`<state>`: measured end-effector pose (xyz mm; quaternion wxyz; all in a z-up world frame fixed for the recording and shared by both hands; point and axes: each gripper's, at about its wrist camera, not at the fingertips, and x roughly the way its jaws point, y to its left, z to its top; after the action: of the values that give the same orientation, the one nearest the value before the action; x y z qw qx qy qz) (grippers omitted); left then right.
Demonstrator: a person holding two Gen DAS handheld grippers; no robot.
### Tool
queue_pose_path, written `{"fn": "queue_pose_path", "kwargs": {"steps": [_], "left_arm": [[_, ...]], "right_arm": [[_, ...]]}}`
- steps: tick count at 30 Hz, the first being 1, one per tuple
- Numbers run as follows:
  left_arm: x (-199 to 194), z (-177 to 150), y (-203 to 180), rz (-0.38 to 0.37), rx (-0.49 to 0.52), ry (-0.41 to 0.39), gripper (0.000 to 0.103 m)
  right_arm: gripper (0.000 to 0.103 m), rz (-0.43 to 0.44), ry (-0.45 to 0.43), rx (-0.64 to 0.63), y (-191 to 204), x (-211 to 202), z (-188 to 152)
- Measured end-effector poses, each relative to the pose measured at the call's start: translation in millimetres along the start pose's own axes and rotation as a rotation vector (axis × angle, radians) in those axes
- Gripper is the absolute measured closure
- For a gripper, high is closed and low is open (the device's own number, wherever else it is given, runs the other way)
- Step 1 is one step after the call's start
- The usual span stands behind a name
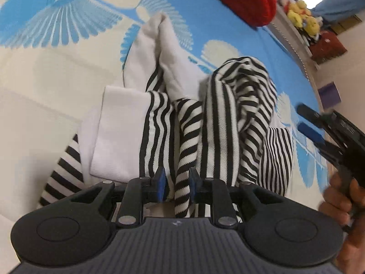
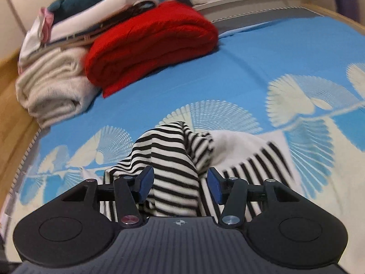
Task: Fold small clothes
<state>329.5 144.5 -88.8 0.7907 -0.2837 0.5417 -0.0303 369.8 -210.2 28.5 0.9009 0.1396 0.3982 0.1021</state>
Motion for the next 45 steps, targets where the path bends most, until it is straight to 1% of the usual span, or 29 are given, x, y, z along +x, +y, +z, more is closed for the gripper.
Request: {"fn": "queue_pose_path", "kwargs": {"steps": [5, 8, 9, 10, 11, 12, 15, 18, 19, 21, 23, 25, 26, 27, 28, 29, 30, 31, 32, 33, 34, 35, 37, 39, 40, 41, 42, 43, 45], "left_arm": [[7, 1, -5, -0.005, -0.022, 0.012, 0.081], [15, 1, -11, 0.003, 0.006, 0.020, 0.081], [19, 0, -13, 0.017, 0.024, 0.027, 0.081], [20, 1, -14, 0.025, 0.038, 0.031, 0.100], [19, 3, -14, 0.031, 0.044, 0.019, 0.102], [15, 6, -13, 0.036, 0.039, -0.007, 0.102], [-16, 25, -10, 0.007, 0.016, -0.148, 0.102], [-58, 38, -6, -0.047, 0.012, -0.310, 0.103], [-69, 40, -3, -0.071, 0.007, -0.336, 0.103], [-77, 36, 5, -0.088, 0.000, -0.330, 0.102], [-71, 30, 16, -0.032, 0.006, -0.239, 0.102], [-57, 23, 30, 0.033, -0.011, -0.098, 0.101], [-52, 19, 39, 0.027, -0.033, -0.041, 0.101], [-51, 16, 45, 0.011, -0.054, -0.013, 0.099], [-55, 13, 47, 0.002, -0.061, -0.016, 0.091], [-59, 11, 47, -0.001, -0.054, -0.031, 0.084], [-62, 10, 45, -0.005, -0.040, -0.048, 0.072], [-62, 7, 42, -0.010, -0.031, -0.053, 0.066], [-60, 9, 40, -0.022, -0.029, -0.045, 0.066], [-54, 11, 35, -0.036, -0.030, -0.032, 0.066], [-48, 9, 31, -0.049, -0.027, -0.017, 0.063], [-45, 6, 29, -0.053, -0.022, -0.006, 0.061], [-30, 0, 21, -0.044, 0.000, 0.012, 0.059], [-17, -6, 11, -0.024, 0.017, 0.037, 0.059], [-11, -10, 8, -0.026, 0.025, 0.047, 0.059], [-7, -11, 5, -0.024, 0.035, 0.048, 0.064], [-5, -11, 1, -0.012, 0.050, 0.034, 0.096], [-8, -8, 0, 0.001, 0.055, 0.001, 0.102], [-34, 2, -1, 0.024, 0.048, -0.157, 0.103]], "right_arm": [[0.049, -0.020, 0.030, -0.079, 18, 62, 14], [0.051, -0.043, 0.070, -0.131, 29, 95, 16], [0.055, -0.050, 0.088, -0.147, 32, 104, 15], [0.082, -0.061, 0.107, -0.161, 35, 112, 15], [0.102, -0.065, 0.122, -0.164, 36, 116, 16], [0.102, -0.056, 0.122, -0.155, 35, 114, 18], [0.102, -0.006, 0.059, -0.083, 25, 77, 36], [0.102, 0.051, -0.056, 0.041, -2, 5, 49], [0.102, 0.068, -0.093, 0.081, -13, -19, 46], [0.102, 0.093, -0.155, 0.168, -41, -67, 29], [0.100, 0.070, -0.130, 0.242, -69, -99, -6], [0.100, -0.010, -0.001, 0.278, -93, -103, -44], [0.092, -0.083, 0.087, 0.273, -101, -98, -64], [0.090, -0.155, 0.152, 0.267, -109, -93, -83], [0.090, -0.202, 0.173, 0.275, -117, -90, -100], [0.090, -0.225, 0.184, 0.298, -124, -89, -113], [0.090, -0.220, 0.183, 0.317, -126, -88, -118], [0.087, -0.197, 0.169, 0.319, -124, -88, -118], [0.071, -0.166, 0.139, 0.301, -118, -89, -115], [0.061, -0.139, 0.110, 0.275, -112, -89, -111], [0.044, -0.118, 0.081, 0.231, -104, -88, -108], [0.042, -0.124, 0.072, 0.186, -99, -83, -106], [0.043, -0.160, 0.106, 0.156, -99, -66, -105], [0.050, -0.173, 0.158, 0.163, -102, -48, -105], [0.065, -0.179, 0.169, 0.165, -102, -43, -108], [0.082, -0.173, 0.175, 0.160, -101, -39, -107], [0.089, -0.165, 0.179, 0.151, -99, -34, -106], [0.099, -0.159, 0.175, 0.140, -96, -30, -104], [0.102, -0.133, 0.126, 0.168, -95, -35, -98]]}}
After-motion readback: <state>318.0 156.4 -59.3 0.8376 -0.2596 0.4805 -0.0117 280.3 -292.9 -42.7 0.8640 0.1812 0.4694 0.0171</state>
